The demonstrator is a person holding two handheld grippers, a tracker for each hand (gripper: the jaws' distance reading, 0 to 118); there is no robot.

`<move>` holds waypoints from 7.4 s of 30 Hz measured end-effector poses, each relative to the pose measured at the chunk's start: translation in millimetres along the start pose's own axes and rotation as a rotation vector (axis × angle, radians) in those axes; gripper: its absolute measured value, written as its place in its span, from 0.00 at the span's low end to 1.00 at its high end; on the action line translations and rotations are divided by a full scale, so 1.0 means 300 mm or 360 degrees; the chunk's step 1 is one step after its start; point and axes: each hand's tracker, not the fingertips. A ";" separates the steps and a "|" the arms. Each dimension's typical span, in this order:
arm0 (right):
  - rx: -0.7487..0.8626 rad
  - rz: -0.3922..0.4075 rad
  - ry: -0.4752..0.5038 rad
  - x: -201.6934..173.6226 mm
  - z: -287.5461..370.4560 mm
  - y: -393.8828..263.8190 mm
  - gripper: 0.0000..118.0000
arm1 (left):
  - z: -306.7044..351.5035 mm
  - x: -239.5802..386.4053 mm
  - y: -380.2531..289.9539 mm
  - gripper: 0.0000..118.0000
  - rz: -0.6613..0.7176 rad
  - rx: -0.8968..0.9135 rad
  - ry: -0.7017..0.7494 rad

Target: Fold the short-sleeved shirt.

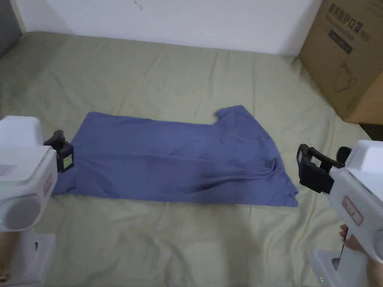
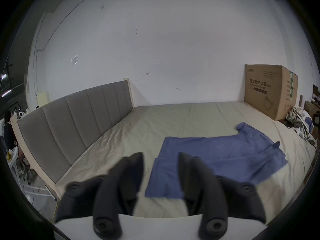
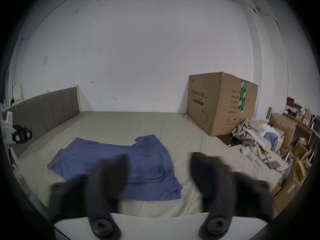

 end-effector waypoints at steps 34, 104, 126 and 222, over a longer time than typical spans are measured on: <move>-0.0359 0.0020 0.0059 -0.075 -0.233 -0.105 0.00 | -0.805 -0.095 -0.159 0.89 0.0040 -0.1440 -0.0009; -0.0148 0.0031 -0.0061 0.064 -0.107 0.088 0.85 | -0.045 -0.176 0.090 0.91 0.0193 0.0015 0.0186; 0.0066 -0.0128 0.0165 -0.111 -0.156 0.098 0.00 | -0.184 0.008 0.164 0.03 0.0134 -0.0009 -0.0291; -0.0966 -0.0357 -0.0147 0.260 -0.117 -0.323 0.68 | -0.123 -0.337 -0.356 0.92 0.0563 -0.0746 0.0244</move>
